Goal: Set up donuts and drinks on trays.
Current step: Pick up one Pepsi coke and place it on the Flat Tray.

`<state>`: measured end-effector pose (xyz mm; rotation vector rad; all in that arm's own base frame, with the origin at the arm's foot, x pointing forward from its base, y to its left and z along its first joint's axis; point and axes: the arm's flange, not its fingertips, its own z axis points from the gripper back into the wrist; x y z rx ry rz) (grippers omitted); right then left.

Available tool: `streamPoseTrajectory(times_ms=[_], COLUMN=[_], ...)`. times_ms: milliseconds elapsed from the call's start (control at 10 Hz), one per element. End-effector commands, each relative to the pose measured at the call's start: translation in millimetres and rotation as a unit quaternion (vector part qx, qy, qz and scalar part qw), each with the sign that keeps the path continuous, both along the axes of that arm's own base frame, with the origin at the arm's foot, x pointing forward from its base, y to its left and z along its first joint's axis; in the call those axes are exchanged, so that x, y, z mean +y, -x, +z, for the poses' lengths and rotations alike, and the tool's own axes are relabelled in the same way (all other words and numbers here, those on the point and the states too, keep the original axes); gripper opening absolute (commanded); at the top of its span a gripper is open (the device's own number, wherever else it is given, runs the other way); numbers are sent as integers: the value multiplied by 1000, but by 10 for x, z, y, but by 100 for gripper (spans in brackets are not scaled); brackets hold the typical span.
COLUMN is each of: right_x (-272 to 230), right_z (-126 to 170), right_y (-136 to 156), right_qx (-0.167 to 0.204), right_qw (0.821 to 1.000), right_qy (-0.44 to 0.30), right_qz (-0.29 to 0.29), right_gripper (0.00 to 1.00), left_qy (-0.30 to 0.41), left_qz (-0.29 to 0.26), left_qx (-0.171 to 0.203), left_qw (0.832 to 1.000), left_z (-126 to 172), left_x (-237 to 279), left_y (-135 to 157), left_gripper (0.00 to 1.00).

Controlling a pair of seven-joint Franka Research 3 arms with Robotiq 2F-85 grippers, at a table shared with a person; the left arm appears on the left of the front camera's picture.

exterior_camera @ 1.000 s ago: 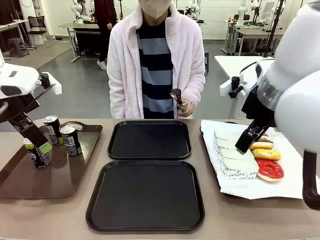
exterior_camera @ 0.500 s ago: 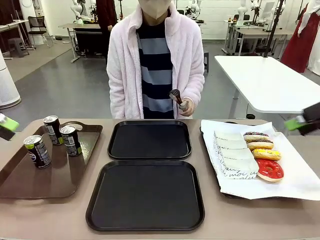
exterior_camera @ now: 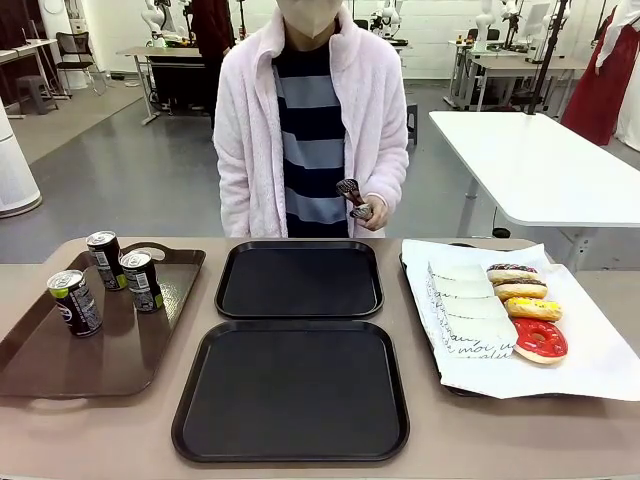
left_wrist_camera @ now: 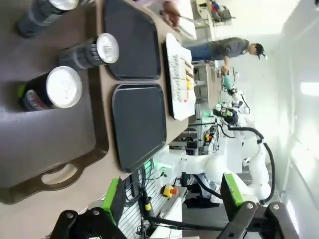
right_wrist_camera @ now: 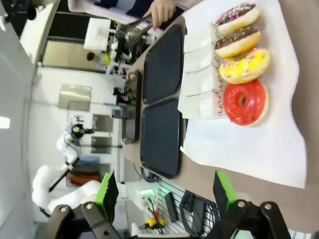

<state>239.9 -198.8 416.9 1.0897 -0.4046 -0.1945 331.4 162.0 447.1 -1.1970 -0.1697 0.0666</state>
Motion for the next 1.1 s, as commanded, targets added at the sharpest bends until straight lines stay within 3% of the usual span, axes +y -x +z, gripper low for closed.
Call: streamPoseTrajectory(times_ms=[0,300,400,500,1000], right_x=[48,79,-78,-78,-78], right_z=[79,268,118,118,118], right_y=[134,203,177,177,177], right_qx=[-14,-9,-1,-1,-1], right_qw=[1000,999,1000,1000,1000], right_qy=[1,48,7,7,7], right_qz=[-7,-8,-16,-16,-16], right_gripper=[100,100,100,100,100], left_qy=[-27,-46,-76,-24,-24], left_qz=[3,51,52,48,48], left_qx=[5,12,-6,19,19], left_qw=[1000,998,996,998,998], left_z=[42,-37,12,-25,-25], left_x=[117,417,428,369,369], left_y=[-1,95,122,70,70], left_gripper=[100,100,100,100,100])
